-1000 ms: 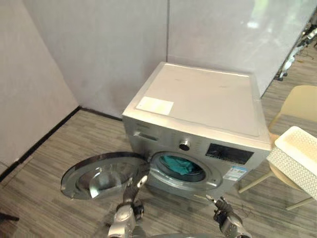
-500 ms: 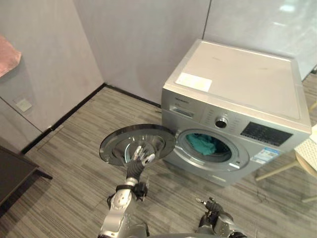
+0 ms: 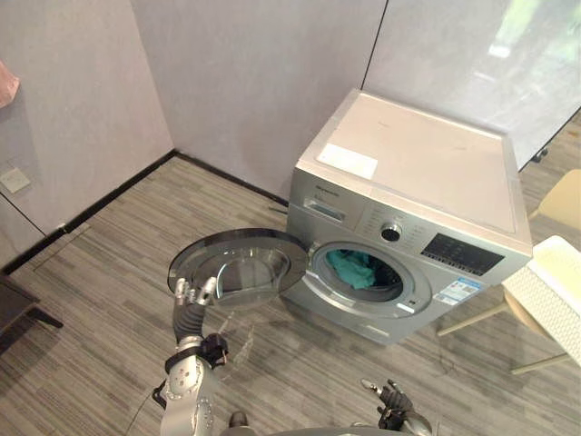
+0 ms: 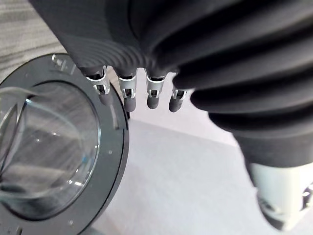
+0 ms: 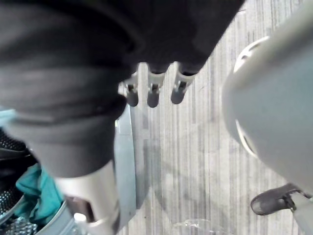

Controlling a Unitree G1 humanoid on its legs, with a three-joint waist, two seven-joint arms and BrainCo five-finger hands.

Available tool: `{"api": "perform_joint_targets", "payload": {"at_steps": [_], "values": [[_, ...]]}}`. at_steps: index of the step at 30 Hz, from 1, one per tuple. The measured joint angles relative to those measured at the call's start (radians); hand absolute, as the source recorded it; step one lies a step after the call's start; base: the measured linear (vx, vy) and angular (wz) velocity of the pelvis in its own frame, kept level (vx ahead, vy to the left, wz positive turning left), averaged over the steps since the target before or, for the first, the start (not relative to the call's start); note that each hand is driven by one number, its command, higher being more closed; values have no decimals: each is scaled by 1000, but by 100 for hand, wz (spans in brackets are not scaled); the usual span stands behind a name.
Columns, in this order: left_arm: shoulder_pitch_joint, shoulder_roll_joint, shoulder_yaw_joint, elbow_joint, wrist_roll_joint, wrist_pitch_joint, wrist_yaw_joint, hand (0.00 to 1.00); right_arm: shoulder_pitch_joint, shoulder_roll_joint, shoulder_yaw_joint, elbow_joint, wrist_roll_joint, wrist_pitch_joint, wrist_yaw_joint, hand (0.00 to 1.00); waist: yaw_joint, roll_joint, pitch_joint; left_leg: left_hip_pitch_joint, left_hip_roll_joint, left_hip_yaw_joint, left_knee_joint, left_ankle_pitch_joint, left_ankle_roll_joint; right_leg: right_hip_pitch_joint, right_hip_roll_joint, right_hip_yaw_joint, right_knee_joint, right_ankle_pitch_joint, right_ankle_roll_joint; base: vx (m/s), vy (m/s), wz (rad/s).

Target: Pick up the laundry basket with both hands and put the clothes into the washing machine.

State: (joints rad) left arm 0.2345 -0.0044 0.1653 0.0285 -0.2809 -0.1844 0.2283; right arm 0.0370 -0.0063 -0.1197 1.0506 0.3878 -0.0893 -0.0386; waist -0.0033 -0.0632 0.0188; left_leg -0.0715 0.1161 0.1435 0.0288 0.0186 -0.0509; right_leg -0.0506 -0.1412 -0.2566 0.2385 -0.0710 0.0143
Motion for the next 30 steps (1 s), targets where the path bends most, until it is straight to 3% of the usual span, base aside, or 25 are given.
{"api": "perform_joint_targets", "payload": {"at_steps": [2, 4, 10, 14, 16, 18, 19, 22, 24, 26, 30], "values": [[-22, 0, 65, -12, 0, -23, 38, 0, -4, -2, 3, -7, -4, -5, 3, 0, 14, -2, -2, 7, -12, 16, -51, 36, -6, 40, 10, 15, -133, 7, 12, -52, -97, -24], [-41, 7, 113, -7, 10, -25, 57, 0, -1, -3, 1, -7, -3, -14, 6, 0, 16, 9, -1, 27, -9, 12, -125, 90, -17, 47, 24, 10, -171, 10, 20, -114, -90, 3], [-103, 43, 284, 97, 27, -23, 108, 0, 56, -24, 1, -24, -5, -19, 24, 0, 17, 15, 15, -1, 24, -4, -132, 98, -37, 36, 50, -23, -178, -17, 47, -170, -76, 14], [-174, 237, 376, 150, 30, -20, 127, 0, 97, -54, 1, -29, -4, -18, 30, 0, 24, 6, 30, -120, 43, 42, -124, 102, -34, -64, 58, -32, -205, -10, 56, -97, 15, 4], [-286, 410, 431, 274, 40, -12, 125, 0, 108, -48, 2, -61, 0, -18, 44, 0, 22, -23, 71, -181, 43, 55, -123, 138, -22, -117, 54, -29, -216, 64, 57, -88, 50, 3], [-377, 508, 440, 356, 39, 5, 123, 0, 107, -40, 2, -78, 11, -19, 46, 0, 26, -44, 99, -211, 42, 65, -122, 153, -15, -146, 52, -20, -222, 96, 58, -17, 29, -5], [-417, 541, 441, 383, 38, 7, 123, 0, 106, -37, 2, -98, 18, -19, 49, 0, 27, -61, 111, -228, 42, 71, -109, 161, -12, -155, 53, -18, -224, 103, 58, -11, 30, -12], [-555, 615, 441, 437, 17, 25, 111, 0, 106, -33, 2, -173, 80, -33, 64, 0, 27, -74, 135, -302, 53, 80, -92, 156, -6, -220, 56, -5, -241, 159, 56, -17, 32, -16], [-657, 659, 440, 501, 12, 32, 97, 0, 106, -32, 2, -194, 91, -42, 65, 0, 47, -89, 154, -315, 83, 89, -98, 156, -6, -245, 84, 13, -248, 212, 54, -50, 15, -35], [-772, 707, 430, 555, 7, 46, 75, 0, 108, -32, 0, -204, 126, -43, 64, 0, 48, -92, 163, -360, 118, 97, -103, 157, -7, -288, 118, 10, -265, 268, 47, -71, -28, -26], [-972, 734, 334, 618, 5, 53, 60, 0, 110, -32, -2, -213, 176, -50, 60, 0, 45, -119, 197, -430, 152, 104, -121, 169, -24, -356, 151, 2, -282, 306, 29, -15, -18, -9]]}}
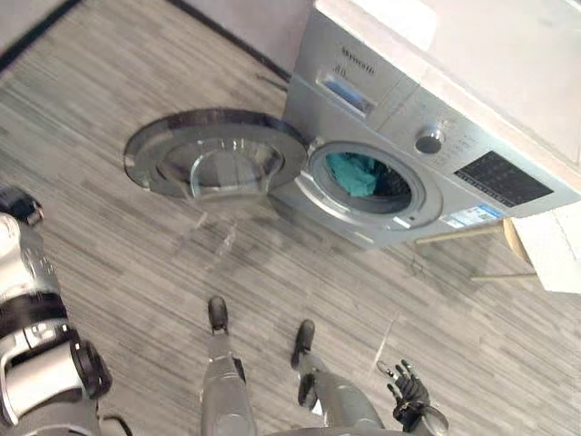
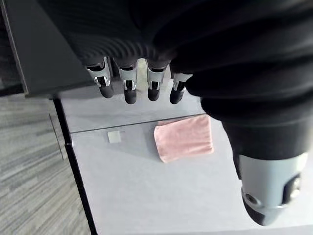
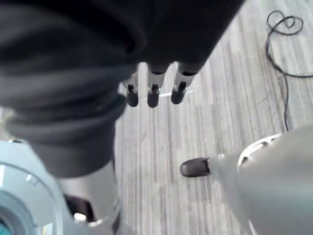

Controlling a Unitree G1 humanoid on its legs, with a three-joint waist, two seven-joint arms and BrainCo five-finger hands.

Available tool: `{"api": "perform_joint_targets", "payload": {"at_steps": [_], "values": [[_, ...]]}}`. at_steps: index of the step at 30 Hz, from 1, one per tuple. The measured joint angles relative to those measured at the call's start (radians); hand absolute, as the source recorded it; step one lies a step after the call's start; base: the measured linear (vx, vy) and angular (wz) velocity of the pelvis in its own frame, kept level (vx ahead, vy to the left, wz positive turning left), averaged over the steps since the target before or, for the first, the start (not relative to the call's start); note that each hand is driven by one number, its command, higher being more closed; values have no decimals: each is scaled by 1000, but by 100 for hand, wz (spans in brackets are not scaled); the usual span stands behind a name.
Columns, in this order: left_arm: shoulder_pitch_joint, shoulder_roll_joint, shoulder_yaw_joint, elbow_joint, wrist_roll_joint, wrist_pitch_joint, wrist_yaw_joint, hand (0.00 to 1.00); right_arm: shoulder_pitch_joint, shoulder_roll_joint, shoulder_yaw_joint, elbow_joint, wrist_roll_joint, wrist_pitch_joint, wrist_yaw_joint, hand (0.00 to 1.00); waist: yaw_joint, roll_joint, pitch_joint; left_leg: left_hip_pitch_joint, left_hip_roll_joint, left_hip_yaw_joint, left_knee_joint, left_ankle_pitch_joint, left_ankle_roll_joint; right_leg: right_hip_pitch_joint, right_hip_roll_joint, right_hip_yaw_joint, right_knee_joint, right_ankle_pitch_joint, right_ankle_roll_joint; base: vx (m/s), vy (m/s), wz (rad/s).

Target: Pick up the laundry basket with both hands and put the clothes into the washing machine.

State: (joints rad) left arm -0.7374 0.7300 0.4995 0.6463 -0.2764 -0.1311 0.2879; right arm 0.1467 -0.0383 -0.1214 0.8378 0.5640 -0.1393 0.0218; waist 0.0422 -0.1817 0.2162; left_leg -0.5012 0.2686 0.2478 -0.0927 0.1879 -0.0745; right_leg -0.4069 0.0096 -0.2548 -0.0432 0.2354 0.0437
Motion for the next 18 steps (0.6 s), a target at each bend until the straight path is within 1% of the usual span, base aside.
{"api": "perform_joint_targets", "payload": {"at_steps": [1, 2, 3, 6, 7, 9, 10, 11, 13, 15, 16, 17, 18], "values": [[-22, 0, -26, 7, 1, 2, -3, 0, 0, 0, 0, -1, 9, -3, -1, 0, -1, -3, 5, -10, 4, -1, 0, 6, -6, -8, 4, -3, -3, 1, -1, 31, 10, -6], [-65, -4, -87, 28, 3, 10, -7, 0, 1, 4, -1, -2, 26, -9, -3, 0, -6, -10, 9, -35, 11, -2, 0, 15, -5, -28, 11, -15, -13, 8, -3, 33, 11, -8], [-78, -10, -105, 36, 3, 12, -8, 0, 1, 4, -1, -2, 28, -10, -4, 0, -7, -10, 9, -45, 13, -3, 0, 15, -5, -36, 13, -17, -15, 13, -10, 54, 24, -17], [-100, -67, -158, 83, 3, 14, -28, 0, 1, 13, 0, -10, 50, -10, -6, 0, -12, -10, 20, -50, 22, 1, 0, 15, -5, -50, 22, -18, -18, 29, -4, 67, 58, -17], [-105, -90, -180, 110, 1, 14, -38, 0, 1, 18, 3, -13, 57, -10, -5, 0, -15, -10, 21, -50, 28, 2, 0, 16, -5, -53, 28, -19, -18, 40, -17, 90, 93, -14], [-107, -124, -204, 151, 12, 15, -45, 0, 1, 20, 12, -30, 63, -10, -6, 0, -27, -10, 22, -50, 30, 3, 1, 26, -9, -53, 29, -18, -18, 42, -17, 98, 117, -7], [-111, -145, -203, 157, 36, -4, -28, 0, 1, 20, 18, -37, 63, -11, -6, 0, -26, -9, 23, -49, 29, 7, 1, 30, -12, -54, 28, -17, -18, 42, -17, 95, 126, -4], [-113, -146, -204, 162, 58, -5, -26, 0, 0, 20, 22, -41, 63, -11, -5, 0, -24, -8, 23, -47, 28, 11, 1, 31, -13, -53, 27, -17, -18, 42, -17, 105, 148, -6], [-114, -159, -219, 191, 123, -5, -27, 0, -4, 18, 43, -51, 62, -11, -4, 0, -18, -7, 24, -41, 26, 26, 13, 39, -4, -48, 22, -16, -17, 42, -17, 90, 129, -4], [-102, -184, -222, 195, 149, -6, -27, 0, -12, 18, 46, -58, 61, -11, -4, 0, -11, 3, 31, -35, 22, 27, 30, 37, -2, -34, 17, -17, -17, 42, -17, 67, 112, 6], [-67, -213, -222, 208, 180, -9, -23, 0, -27, 17, 46, -61, 58, -10, -5, 0, -3, 13, 38, -9, 18, 31, 29, 34, 0, -10, 13, -16, -17, 42, -17, 46, 89, 7], [-51, -223, -223, 208, 193, -10, -23, 0, -33, 16, 46, -62, 53, -10, -6, 0, -1, 18, 42, 3, 16, 34, 29, 32, 1, 0, 11, -15, -17, 42, -17, 45, 110, 6], [-14, -245, -224, 207, 213, -12, -22, 0, -42, 11, 46, -69, 52, -10, -5, 0, 2, 29, 49, 26, 11, 39, 29, 26, 4, 22, 6, -14, -17, 41, -16, 14, 88, 3]]}}
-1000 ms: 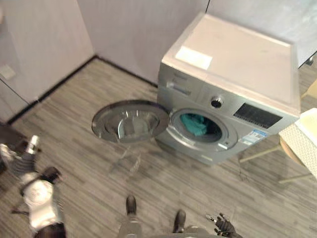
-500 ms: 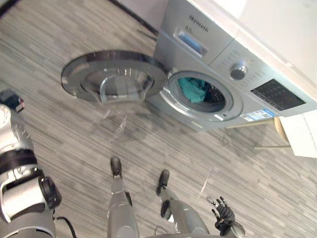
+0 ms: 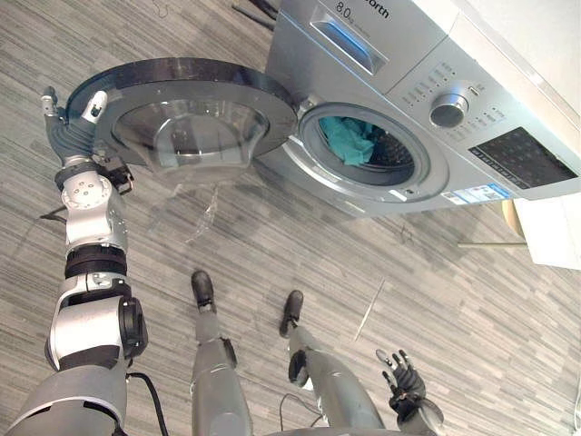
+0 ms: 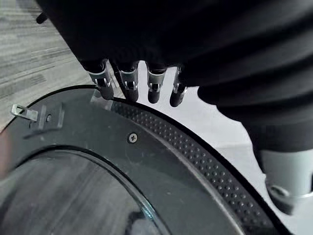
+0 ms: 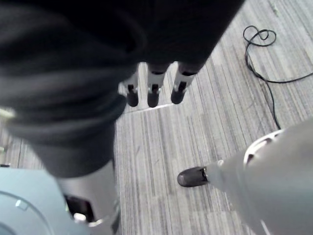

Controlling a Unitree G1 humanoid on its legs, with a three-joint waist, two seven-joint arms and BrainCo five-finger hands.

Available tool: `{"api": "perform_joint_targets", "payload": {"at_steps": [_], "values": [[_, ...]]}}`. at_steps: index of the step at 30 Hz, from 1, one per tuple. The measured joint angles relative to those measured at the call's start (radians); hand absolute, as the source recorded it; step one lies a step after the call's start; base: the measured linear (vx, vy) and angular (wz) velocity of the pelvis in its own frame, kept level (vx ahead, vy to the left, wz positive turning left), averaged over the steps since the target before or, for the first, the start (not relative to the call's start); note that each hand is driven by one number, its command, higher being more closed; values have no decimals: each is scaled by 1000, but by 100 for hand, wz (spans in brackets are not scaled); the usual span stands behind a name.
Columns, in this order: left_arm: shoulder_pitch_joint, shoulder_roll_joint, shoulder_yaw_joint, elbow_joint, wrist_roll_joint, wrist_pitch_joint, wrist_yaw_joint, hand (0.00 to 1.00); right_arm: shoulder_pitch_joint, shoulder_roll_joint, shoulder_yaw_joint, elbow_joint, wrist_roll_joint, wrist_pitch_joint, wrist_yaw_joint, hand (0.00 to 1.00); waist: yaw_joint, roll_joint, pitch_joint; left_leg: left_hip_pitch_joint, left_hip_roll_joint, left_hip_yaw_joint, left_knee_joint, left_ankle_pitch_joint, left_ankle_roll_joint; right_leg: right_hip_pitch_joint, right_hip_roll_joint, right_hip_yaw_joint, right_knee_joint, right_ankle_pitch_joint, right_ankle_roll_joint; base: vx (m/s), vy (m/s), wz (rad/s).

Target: Pick up the laundry basket with both hands and put the clothes into the washing machine.

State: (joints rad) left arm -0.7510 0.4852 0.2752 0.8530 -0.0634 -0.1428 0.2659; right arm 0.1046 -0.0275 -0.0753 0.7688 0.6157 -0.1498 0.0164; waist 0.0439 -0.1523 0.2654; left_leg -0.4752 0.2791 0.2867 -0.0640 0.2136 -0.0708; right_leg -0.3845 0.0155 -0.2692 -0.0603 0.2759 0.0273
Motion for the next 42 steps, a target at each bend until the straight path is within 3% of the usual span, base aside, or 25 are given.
{"api": "perform_joint_targets", "payload": {"at_steps": [3, 7, 8, 10, 13, 17, 19, 22, 26, 33, 35, 38, 42], "values": [[159, -71, -69, -38, 59, -11, 5, 0, -27, -19, -3, -7, -11, 0, -1, 0, 19, 29, 3, 65, -33, 19, -1, -34, 4, 55, -33, 6, 3, -27, 22, 10, 113, 7], [463, -187, -251, -199, 72, -24, -15, 0, -24, -12, -54, 21, -37, 4, -13, 0, 27, 51, -17, 142, -129, 16, -22, -36, 10, 110, -125, -5, 78, -200, 36, -3, 36, 37], [547, -228, -307, -228, 53, -27, -47, 0, -24, -11, -79, 55, -37, 6, -13, 0, 25, 75, -38, 157, -146, 10, -30, -36, 10, 119, -135, -10, 94, -216, 40, -14, 28, 39], [662, -276, -404, -250, 9, -23, -114, 0, -21, -9, -104, 110, -37, 11, -12, 0, 22, 99, -64, 192, -161, -10, -34, -36, 10, 150, -150, -16, 114, -251, 54, 7, 26, 21], [793, -328, -560, -293, -115, 10, -207, 0, -13, 9, -131, 169, -37, 29, -13, 0, -7, 107, -113, 221, -175, -30, -38, -36, 11, 189, -160, -25, 117, -272, 76, 25, 13, 26], [804, -342, -857, -496, -252, 28, -293, 0, -18, 38, -133, 196, -36, 38, -14, 0, -32, 92, -151, 269, -186, -34, -38, -42, 20, 231, -161, 17, 108, -281, 87, 41, 15, 5], [740, -341, -964, -557, -290, 19, -316, 0, -12, 38, -133, 203, -36, 39, -14, 0, -42, 99, -174, 292, -193, -23, -39, -48, 28, 252, -162, 39, 99, -281, 87, 67, 9, -17], [595, -346, -1112, -627, -318, 14, -338, 0, -20, 27, -130, 230, -37, 41, -16, 0, -88, 115, -205, 332, -196, 6, -39, -57, 40, 276, -164, 85, 91, -280, 87, 71, 3, -21], [486, -381, -1141, -657, -344, 0, -350, 0, -20, 6, -119, 253, -48, 44, -36, 0, -142, 134, -225, 368, -200, 63, -39, -74, 43, 277, -163, 142, 88, -278, 88, 78, 2, -45], [495, -394, -1126, -584, -380, 1, -347, 0, 21, -11, -192, 313, -70, 60, -54, 0, -154, 149, -234, 415, -193, 80, -39, -90, 35, 329, -153, 161, 38, -253, 82, 99, -26, -15], [546, -376, -1080, -513, -378, 8, -349, 0, 17, -8, -224, 313, -70, 66, -56, 0, -173, 150, -234, 426, -195, 71, -39, -95, 33, 350, -154, 153, 26, -254, 82, 75, -8, 7], [604, -362, -1004, -427, -375, 20, -351, 0, 19, -3, -247, 318, -69, 71, -56, 0, -172, 149, -234, 431, -195, 62, -39, -98, 30, 364, -154, 139, 19, -255, 80, 52, -10, 10], [658, -369, -749, -143, -302, 39, -315, 0, 17, 9, -251, 336, -68, 79, -56, 0, -168, 144, -233, 439, -196, 33, -39, -99, 30, 394, -154, 108, 8, -261, 75, 12, -8, 19]]}}
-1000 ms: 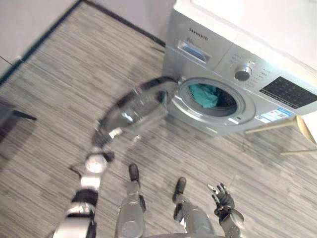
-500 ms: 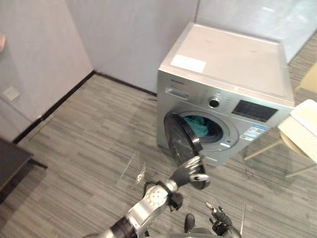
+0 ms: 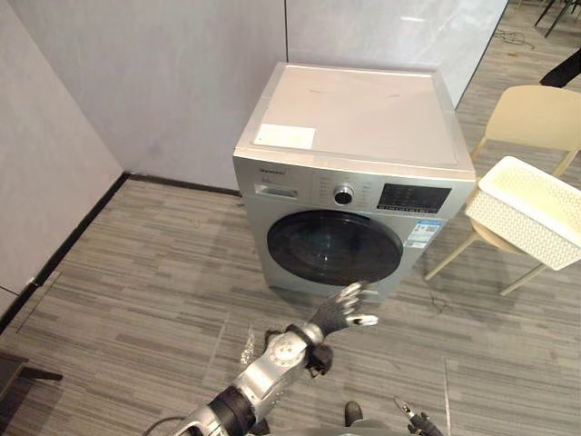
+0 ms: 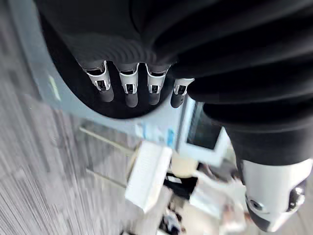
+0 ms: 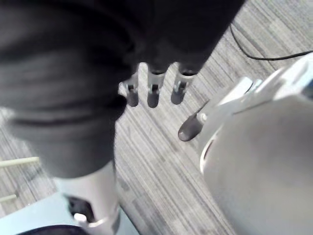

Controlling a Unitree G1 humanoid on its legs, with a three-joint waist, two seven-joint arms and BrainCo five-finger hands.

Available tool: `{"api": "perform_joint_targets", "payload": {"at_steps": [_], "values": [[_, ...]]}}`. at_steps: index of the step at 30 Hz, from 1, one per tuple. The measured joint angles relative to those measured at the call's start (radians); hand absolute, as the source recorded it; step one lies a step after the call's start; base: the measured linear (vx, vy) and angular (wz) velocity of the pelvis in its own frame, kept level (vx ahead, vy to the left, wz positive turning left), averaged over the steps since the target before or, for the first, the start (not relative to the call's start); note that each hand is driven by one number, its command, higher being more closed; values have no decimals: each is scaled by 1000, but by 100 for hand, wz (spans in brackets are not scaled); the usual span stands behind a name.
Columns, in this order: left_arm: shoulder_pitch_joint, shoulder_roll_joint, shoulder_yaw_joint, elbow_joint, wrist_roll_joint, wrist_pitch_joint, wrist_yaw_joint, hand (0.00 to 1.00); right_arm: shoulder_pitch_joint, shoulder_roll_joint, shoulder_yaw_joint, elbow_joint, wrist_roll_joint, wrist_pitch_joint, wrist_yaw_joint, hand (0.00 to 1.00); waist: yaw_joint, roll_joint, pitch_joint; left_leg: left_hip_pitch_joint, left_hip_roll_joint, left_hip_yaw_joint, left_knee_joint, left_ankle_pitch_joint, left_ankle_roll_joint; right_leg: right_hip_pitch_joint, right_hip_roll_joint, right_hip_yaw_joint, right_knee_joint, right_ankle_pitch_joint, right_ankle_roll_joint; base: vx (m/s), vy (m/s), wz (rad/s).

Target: Pick up the laundry basket with both hands and put the clothes into the washing machine.

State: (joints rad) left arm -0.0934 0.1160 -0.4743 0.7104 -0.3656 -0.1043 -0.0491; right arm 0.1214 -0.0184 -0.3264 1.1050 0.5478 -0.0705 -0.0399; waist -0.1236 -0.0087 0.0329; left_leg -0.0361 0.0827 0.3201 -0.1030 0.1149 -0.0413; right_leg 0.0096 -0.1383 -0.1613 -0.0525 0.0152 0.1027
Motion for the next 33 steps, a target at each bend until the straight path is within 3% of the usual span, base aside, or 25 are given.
{"api": "perform_joint_targets", "payload": {"at_steps": [6, 8, 13, 14, 16, 19, 21, 22, 23, 24, 25, 26, 27, 29, 32, 33], "values": [[29, 16, 248, 304, 109, 15, 77, 0, -17, 3, 1, 20, -2, 4, 0, 0, 6, -11, -1, 1, -2, -4, 0, -5, -6, 6, -2, -3, -5, -5, -6, -1, -2, 3], [50, 20, 365, 420, 189, 24, 93, 0, -33, 3, 1, 54, -11, 5, 2, 0, 26, -21, -2, 8, -2, 2, 0, -8, -7, 10, -2, 2, -6, -5, -5, 8, 0, -7], [149, 4, 590, 479, 264, 56, 97, 0, -56, 1, 1, 69, -86, 15, 17, 0, 37, -34, -1, 39, -6, 3, 0, -21, -9, 46, -5, 0, -17, -10, -6, 6, 0, 0], [165, 3, 647, 478, 265, 60, 101, 0, -58, -2, 1, 69, -100, 16, 24, 0, 52, -33, 0, 39, -9, -1, 0, -23, -7, 47, -8, -3, -15, -15, -5, 12, 11, 15], [173, -1, 685, 476, 265, 62, 108, 0, -58, -10, 1, 69, -129, 22, 26, 0, 64, -27, -1, 43, -22, -22, 0, -27, 0, 57, -22, -28, 2, -33, 1, 27, 38, 40], [189, -23, 721, 454, 263, 58, 112, 0, -52, -20, -1, 73, -158, 35, 30, 0, 75, -31, -3, 55, -73, -94, 1, -49, 32, 74, -76, -103, 94, -110, 12, 70, 85, 81], [191, -44, 721, 428, 260, 57, 107, 0, -37, -25, -38, 68, -165, 37, 42, 0, 84, -44, -6, 45, -148, -201, 35, -99, 87, 93, -161, -194, 250, -171, -21, 202, 164, 136], [192, -52, 721, 423, 259, 57, 107, 0, -34, -30, -38, 64, -166, 37, 42, 0, 86, -31, 3, 43, -143, -233, 60, -101, 77, 65, -179, -193, 360, -174, -39, 157, 120, 139], [195, -54, 722, 416, 259, 56, 110, 0, -24, -23, -31, 46, -165, 37, 43, 0, 87, -28, 3, 39, -151, -261, 103, -117, 89, 5, -196, -142, 545, -146, -103, 99, 119, 133], [197, -54, 721, 398, 257, 58, 111, 0, -11, -8, -21, 15, -160, 28, 44, 0, 86, -25, 7, 50, -140, -321, 144, -146, 101, -92, -181, -32, 750, -67, -192, 209, 131, 140], [202, -40, 728, 380, 253, 57, 115, 0, -14, 10, 4, 0, -156, 24, 45, 0, 90, -37, 11, 49, -135, -366, 190, -177, 113, -176, -118, 102, 914, -104, -125, 245, 105, 114], [202, -38, 735, 378, 250, 57, 115, 0, -19, 15, 24, -6, -155, 23, 46, 0, 90, -47, 14, 46, -130, -383, 214, -191, 114, -212, -85, 155, 968, -129, -105, 267, 21, 95], [196, -43, 758, 377, 248, 57, 114, 0, -20, 23, 55, -24, -155, 19, 46, 0, 91, -60, 16, 40, -126, -420, 256, -220, 116, -272, -15, 230, 1016, -162, -80, 217, 20, 90], [191, -46, 764, 377, 247, 57, 114, 0, -10, 29, 64, -42, -122, 7, 41, 0, 96, -62, 15, 28, -131, -483, 308, -258, 104, -348, 81, 374, 961, -180, -48, 227, -2, 89], [190, -58, 764, 380, 242, 51, 115, 0, 4, 16, 101, -69, -72, 2, 34, 0, 87, -43, 9, 9, -146, -594, 389, -326, 90, -353, 146, 587, 735, -176, -44, 267, -104, 115], [190, -61, 764, 381, 242, 51, 116, 0, 5, 13, 107, -69, -65, 2, 33, 0, 86, -39, 7, 11, -148, -622, 407, -333, 90, -341, 146, 607, 694, -174, -47, 409, -206, 146]]}}
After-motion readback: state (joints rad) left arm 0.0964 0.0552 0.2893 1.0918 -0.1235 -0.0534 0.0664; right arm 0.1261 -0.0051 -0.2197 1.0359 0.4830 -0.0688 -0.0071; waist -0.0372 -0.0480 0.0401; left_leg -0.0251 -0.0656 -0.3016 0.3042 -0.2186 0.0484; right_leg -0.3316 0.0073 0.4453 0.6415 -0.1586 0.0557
